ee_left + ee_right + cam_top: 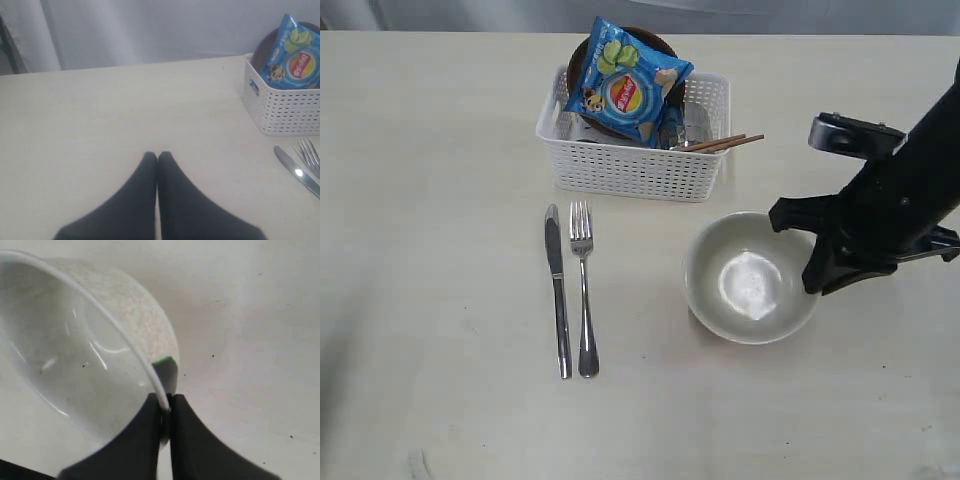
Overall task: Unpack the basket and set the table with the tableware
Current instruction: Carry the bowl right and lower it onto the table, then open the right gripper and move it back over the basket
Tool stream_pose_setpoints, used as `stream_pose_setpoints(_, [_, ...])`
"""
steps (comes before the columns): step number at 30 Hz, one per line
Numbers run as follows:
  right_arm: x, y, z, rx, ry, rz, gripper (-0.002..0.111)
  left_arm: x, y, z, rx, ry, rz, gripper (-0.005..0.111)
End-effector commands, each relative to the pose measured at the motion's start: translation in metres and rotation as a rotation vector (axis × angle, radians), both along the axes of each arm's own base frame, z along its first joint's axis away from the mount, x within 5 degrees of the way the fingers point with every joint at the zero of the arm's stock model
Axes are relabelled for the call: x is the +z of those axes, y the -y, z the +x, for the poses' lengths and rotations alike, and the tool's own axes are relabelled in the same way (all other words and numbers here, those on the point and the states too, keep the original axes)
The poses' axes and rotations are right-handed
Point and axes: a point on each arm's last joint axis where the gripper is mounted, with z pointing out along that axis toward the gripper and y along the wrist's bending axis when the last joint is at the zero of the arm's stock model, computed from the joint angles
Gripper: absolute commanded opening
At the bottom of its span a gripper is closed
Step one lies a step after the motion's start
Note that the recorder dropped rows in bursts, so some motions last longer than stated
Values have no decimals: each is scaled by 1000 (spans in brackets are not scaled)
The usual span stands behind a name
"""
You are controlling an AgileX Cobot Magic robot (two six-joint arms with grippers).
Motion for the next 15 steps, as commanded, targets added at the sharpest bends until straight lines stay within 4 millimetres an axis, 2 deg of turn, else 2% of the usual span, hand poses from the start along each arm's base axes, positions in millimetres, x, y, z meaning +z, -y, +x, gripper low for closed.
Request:
stream_pose_setpoints(1, [-9, 2, 6, -26, -2, 9, 0, 0, 0, 0, 1, 9, -1, 0])
stream_pose_setpoints(7, [-26, 1, 6, 25, -87, 3, 0, 0, 0, 0, 1, 9, -1, 0])
stream_pose_setpoints(12, [-29, 1, 8, 44, -73, 2, 1, 0, 0, 0, 1, 9, -1, 0])
stream_pose_setpoints(13, [-29, 1, 9, 42, -68, 2, 3, 0, 0, 0, 1, 9, -1, 0])
stream_pose_setpoints(15, [-29, 1, 9, 43, -61, 1, 16, 0, 0, 0, 1, 9, -1, 0])
